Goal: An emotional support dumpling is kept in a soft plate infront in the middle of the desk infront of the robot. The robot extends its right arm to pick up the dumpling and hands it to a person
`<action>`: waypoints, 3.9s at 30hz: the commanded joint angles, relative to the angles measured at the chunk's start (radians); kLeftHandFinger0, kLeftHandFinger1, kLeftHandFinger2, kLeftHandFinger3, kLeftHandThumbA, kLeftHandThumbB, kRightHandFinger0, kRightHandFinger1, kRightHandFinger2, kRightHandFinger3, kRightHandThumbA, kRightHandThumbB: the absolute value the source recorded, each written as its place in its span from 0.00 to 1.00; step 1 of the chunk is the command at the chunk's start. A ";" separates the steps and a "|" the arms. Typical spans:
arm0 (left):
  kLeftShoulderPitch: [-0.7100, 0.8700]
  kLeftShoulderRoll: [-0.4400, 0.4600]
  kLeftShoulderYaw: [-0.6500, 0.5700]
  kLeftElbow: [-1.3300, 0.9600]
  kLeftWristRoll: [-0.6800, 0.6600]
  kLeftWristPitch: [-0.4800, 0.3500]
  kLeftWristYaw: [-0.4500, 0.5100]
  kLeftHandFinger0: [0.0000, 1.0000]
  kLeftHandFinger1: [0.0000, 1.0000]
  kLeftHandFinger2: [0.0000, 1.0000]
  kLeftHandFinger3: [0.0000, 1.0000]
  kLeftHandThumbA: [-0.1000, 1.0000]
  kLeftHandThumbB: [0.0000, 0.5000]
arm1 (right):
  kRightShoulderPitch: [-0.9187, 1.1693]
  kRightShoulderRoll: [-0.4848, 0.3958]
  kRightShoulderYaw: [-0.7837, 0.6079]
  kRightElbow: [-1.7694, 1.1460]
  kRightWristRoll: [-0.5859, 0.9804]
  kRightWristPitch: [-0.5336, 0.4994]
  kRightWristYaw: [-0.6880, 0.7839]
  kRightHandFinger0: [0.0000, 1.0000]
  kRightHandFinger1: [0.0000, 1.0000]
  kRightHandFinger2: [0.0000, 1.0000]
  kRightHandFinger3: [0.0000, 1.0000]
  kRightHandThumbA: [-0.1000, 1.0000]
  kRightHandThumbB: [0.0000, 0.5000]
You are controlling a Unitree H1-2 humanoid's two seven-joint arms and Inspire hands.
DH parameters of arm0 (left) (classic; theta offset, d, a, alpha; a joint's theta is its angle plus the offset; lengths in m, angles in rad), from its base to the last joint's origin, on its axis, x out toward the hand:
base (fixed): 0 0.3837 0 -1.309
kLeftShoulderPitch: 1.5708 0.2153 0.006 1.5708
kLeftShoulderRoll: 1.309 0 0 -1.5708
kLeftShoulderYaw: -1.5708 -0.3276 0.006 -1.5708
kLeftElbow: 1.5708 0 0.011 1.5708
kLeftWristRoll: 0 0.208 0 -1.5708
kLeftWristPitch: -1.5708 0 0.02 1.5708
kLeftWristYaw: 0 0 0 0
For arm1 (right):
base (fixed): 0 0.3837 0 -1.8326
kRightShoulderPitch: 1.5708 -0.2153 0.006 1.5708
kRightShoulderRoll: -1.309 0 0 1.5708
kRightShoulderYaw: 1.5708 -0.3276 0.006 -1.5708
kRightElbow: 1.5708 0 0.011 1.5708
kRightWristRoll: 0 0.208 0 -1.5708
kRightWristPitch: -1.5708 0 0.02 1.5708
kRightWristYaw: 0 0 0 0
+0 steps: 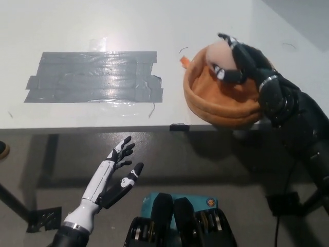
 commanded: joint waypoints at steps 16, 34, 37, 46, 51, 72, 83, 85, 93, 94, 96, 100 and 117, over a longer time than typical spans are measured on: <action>-0.086 0.015 0.009 -0.020 -0.024 -0.006 -0.035 0.91 0.96 0.99 1.00 0.73 0.00 | -0.048 -0.031 -0.151 -0.689 0.118 0.126 0.151 0.11 0.60 0.97 0.95 0.00 0.34; -0.108 0.008 0.014 -0.010 -0.042 0.010 -0.052 0.99 1.00 1.00 1.00 0.89 0.17 | -0.007 -0.032 -0.233 -0.844 0.169 0.196 0.197 0.07 0.57 0.99 1.00 0.00 0.30; -0.109 0.008 0.013 -0.007 -0.044 0.008 -0.053 1.00 1.00 1.00 1.00 0.89 0.15 | -0.025 -0.026 -0.222 -0.801 0.160 0.173 0.190 0.12 0.61 1.00 1.00 0.00 0.32; -0.099 0.005 0.006 -0.001 -0.023 -0.025 -0.040 0.96 1.00 1.00 1.00 0.86 0.12 | -0.146 0.013 -0.113 -0.496 0.064 0.134 0.167 0.16 0.66 1.00 1.00 0.00 0.34; -0.093 0.000 0.000 -0.009 -0.007 -0.012 -0.033 0.96 1.00 1.00 1.00 0.88 0.18 | -0.249 0.078 -0.059 -0.187 0.042 0.089 0.110 0.00 0.52 0.90 0.89 0.00 0.32; -0.087 -0.004 -0.003 -0.004 -0.013 -0.029 -0.037 0.98 1.00 1.00 1.00 0.87 0.13 | -0.387 0.195 0.038 0.404 0.033 0.024 0.150 1.00 1.00 1.00 1.00 0.51 0.88; -0.088 -0.001 -0.003 0.009 -0.009 -0.044 -0.036 0.96 1.00 1.00 1.00 0.85 0.09 | -0.345 0.155 0.002 0.320 0.070 -0.017 0.143 1.00 1.00 1.00 1.00 0.94 1.00; -0.087 -0.002 -0.004 0.010 -0.006 -0.046 -0.033 0.95 1.00 1.00 1.00 0.85 0.10 | -0.339 0.152 -0.009 0.297 0.071 -0.030 0.126 1.00 1.00 1.00 1.00 0.97 1.00; -0.081 -0.005 -0.001 0.004 -0.007 -0.031 -0.033 0.95 1.00 1.00 1.00 0.83 0.07 | -0.301 0.119 -0.057 0.084 0.081 -0.009 0.128 1.00 1.00 1.00 1.00 1.00 1.00; -0.081 -0.005 -0.001 0.003 -0.005 -0.032 -0.033 0.94 1.00 1.00 1.00 0.82 0.07 | -0.295 0.112 -0.064 0.052 0.083 -0.001 0.131 1.00 1.00 1.00 1.00 1.00 1.00; -0.078 -0.005 -0.002 -0.002 -0.001 -0.030 -0.031 0.93 1.00 1.00 1.00 0.82 0.06 | -0.285 0.107 -0.070 0.016 0.079 0.004 0.132 1.00 1.00 1.00 1.00 1.00 1.00; -0.065 -0.009 -0.001 -0.011 0.000 -0.018 -0.029 0.94 1.00 1.00 1.00 0.82 0.07 | -0.184 0.078 -0.095 -0.322 0.089 0.059 0.173 1.00 1.00 1.00 1.00 1.00 1.00; -0.015 0.000 0.001 0.001 -0.007 -0.032 -0.030 0.93 1.00 1.00 1.00 0.79 0.03 | 0.583 0.044 -0.177 -1.524 0.260 0.203 0.205 1.00 1.00 1.00 1.00 1.00 0.95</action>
